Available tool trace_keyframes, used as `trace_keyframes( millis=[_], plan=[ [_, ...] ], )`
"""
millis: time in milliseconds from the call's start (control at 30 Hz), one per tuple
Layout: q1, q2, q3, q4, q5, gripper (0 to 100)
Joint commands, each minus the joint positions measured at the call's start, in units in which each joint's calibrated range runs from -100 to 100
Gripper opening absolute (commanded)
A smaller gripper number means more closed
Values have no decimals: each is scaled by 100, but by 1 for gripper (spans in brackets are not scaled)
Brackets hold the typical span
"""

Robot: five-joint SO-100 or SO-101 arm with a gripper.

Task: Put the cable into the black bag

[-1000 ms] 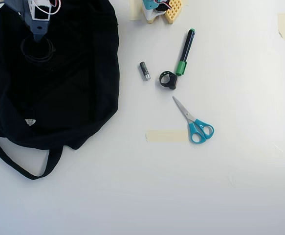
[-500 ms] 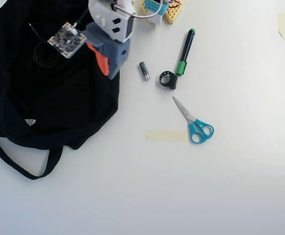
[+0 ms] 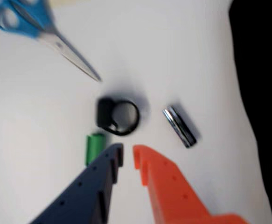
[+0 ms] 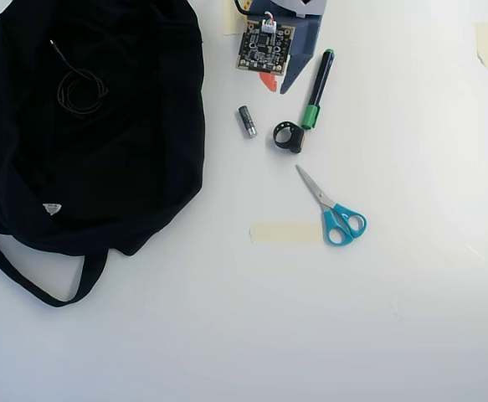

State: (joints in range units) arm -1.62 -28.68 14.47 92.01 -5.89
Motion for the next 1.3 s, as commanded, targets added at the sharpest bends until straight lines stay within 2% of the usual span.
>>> trace_keyframes(
  millis=[0,367,667,900,1267],
  plan=[
    [-93,-982,1087,-528,59,3],
    [-661,-4318,5957,-3060,64,3],
    [-856,-6916,8311,-3138,69,3],
    [-938,-7098,8482,-2044,64,3],
    [-893,-7098,8482,-2087,64,3]
  ],
)
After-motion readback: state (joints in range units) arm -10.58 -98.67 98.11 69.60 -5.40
